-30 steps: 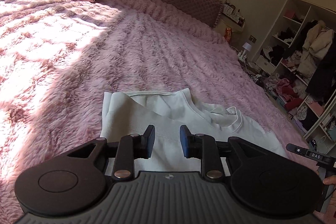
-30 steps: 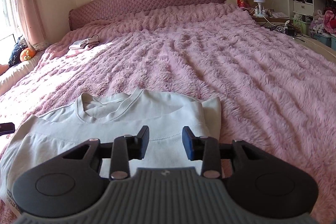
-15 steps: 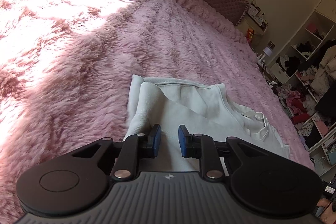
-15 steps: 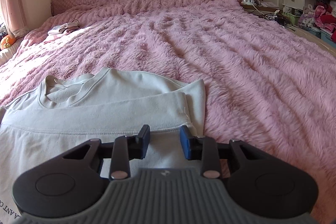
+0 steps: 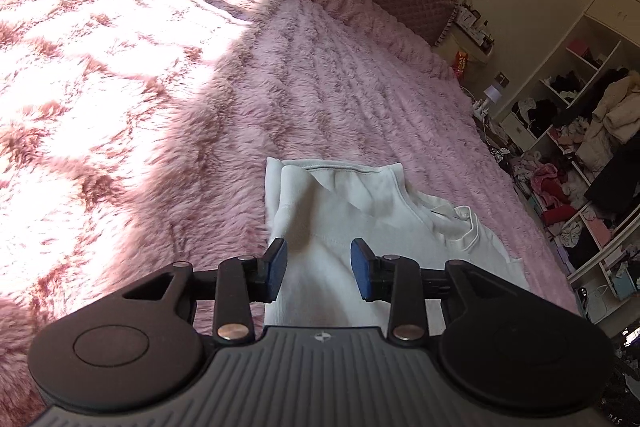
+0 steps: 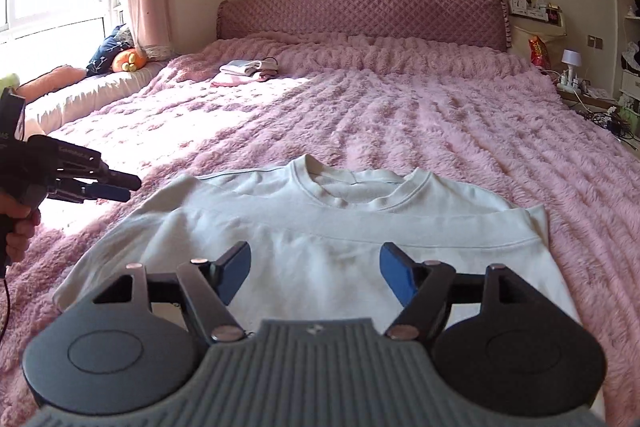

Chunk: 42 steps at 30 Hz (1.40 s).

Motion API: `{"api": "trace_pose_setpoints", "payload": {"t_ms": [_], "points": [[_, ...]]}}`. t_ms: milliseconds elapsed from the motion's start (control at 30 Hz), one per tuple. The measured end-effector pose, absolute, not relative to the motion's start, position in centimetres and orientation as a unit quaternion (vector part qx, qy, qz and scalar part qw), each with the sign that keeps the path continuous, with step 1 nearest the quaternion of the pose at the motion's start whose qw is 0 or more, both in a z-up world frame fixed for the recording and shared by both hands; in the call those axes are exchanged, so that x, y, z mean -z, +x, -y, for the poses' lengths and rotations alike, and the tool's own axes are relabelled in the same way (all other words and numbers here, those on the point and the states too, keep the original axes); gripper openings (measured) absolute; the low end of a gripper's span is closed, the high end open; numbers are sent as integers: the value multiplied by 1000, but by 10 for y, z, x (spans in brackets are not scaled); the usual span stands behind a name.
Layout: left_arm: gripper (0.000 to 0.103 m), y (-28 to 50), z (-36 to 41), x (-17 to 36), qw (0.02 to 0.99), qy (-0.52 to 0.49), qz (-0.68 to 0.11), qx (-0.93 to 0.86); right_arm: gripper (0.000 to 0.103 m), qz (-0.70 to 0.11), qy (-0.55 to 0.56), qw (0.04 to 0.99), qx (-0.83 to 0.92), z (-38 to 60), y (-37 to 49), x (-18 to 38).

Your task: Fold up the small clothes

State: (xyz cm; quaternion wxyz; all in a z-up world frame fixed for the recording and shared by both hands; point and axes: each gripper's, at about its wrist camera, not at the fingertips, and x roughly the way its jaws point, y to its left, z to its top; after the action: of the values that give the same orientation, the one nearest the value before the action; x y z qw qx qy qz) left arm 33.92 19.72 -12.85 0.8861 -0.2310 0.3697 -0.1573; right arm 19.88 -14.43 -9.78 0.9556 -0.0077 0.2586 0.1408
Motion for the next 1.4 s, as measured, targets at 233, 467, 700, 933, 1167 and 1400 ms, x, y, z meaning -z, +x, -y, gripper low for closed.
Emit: {"api": "trace_pose_setpoints", "payload": {"t_ms": [233, 467, 700, 933, 1167, 1400], "points": [[42, 322, -212, 152, 874, -240, -395, 153, 71, -254, -177, 926, -217, 47, 145, 135], [44, 328, -224, 166, 861, -264, -405, 160, 71, -244, -275, 896, -247, -2, 143, 159], [52, 338, -220, 169, 864, -246, -408, 162, 71, -222, -309, 885, -270, -44, 145, 174], [56, 352, -217, 170, 864, -241, -410, 167, 72, -192, -338, 881, -270, -77, 151, 182], [56, 371, -203, 170, 865, -218, -415, 181, 72, -179, -344, 882, -266, -97, 160, 187], [61, 395, -182, 171, 860, -199, -425, 198, 73, -171, -342, 889, -252, -103, 171, 188]]}}
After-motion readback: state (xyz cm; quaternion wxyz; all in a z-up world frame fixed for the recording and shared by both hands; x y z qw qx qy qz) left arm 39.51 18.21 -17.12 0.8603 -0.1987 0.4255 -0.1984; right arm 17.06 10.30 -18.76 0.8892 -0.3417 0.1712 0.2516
